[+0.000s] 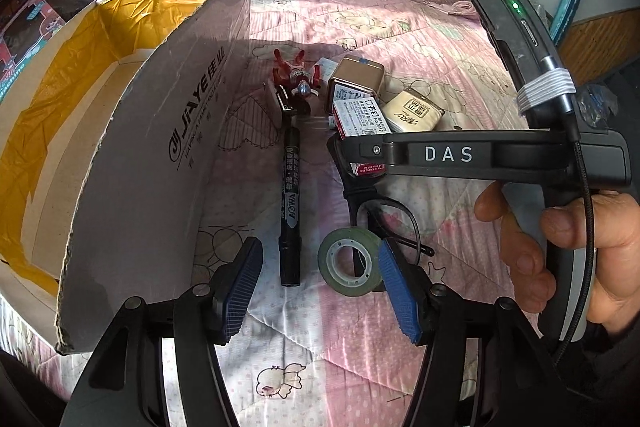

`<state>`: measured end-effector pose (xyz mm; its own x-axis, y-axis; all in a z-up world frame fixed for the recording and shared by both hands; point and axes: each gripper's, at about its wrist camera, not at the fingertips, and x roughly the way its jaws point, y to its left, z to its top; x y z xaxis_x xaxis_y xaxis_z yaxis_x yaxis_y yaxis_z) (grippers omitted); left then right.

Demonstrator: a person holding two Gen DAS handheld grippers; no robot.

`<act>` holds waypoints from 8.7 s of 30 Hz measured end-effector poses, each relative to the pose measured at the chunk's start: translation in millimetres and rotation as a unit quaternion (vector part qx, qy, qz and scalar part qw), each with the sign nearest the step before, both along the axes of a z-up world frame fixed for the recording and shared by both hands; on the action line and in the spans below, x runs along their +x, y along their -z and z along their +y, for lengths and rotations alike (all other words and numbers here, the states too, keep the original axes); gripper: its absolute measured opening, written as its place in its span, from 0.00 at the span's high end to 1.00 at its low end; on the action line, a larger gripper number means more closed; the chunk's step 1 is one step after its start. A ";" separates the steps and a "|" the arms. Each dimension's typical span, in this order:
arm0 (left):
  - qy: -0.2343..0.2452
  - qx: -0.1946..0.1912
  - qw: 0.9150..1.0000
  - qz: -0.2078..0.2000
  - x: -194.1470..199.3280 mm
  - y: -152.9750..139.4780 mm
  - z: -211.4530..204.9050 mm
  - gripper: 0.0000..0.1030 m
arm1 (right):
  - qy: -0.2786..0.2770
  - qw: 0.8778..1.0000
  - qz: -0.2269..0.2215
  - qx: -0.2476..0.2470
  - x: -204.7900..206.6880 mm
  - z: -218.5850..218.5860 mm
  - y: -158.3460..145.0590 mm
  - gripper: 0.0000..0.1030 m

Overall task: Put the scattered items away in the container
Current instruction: 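Grasp the green tape roll with the left gripper while the right gripper grasps the staples box, then lift the green tape roll with the left gripper while the right gripper lifts the staples box, then carry the tape roll and staples box over the open box with both grippers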

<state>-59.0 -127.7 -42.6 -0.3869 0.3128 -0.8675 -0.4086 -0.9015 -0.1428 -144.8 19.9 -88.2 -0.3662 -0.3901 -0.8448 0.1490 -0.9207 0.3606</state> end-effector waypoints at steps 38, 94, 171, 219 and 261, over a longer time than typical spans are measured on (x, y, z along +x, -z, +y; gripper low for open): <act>-0.015 0.046 0.999 -0.011 13.1 30.7 -1.1 0.64 | -0.045 0.997 0.018 -0.054 13.7 3.9 -27.1 0.84; -0.088 0.076 0.993 0.033 63.4 2.8 -86.2 0.90 | -0.107 0.993 -0.029 0.034 21.1 -92.1 14.5 0.56; -0.111 0.052 0.983 0.136 22.9 -168.1 -122.6 0.90 | -0.019 0.987 0.160 -0.017 108.8 -115.3 -213.1 0.62; -0.174 0.061 0.978 0.094 -48.0 -134.0 -216.7 0.90 | -0.106 0.989 0.097 0.031 39.2 -228.8 -152.5 0.62; -0.082 0.016 0.996 -0.022 -120.2 -50.3 -221.9 0.90 | -0.166 0.978 0.035 0.123 7.7 -269.2 -82.4 0.61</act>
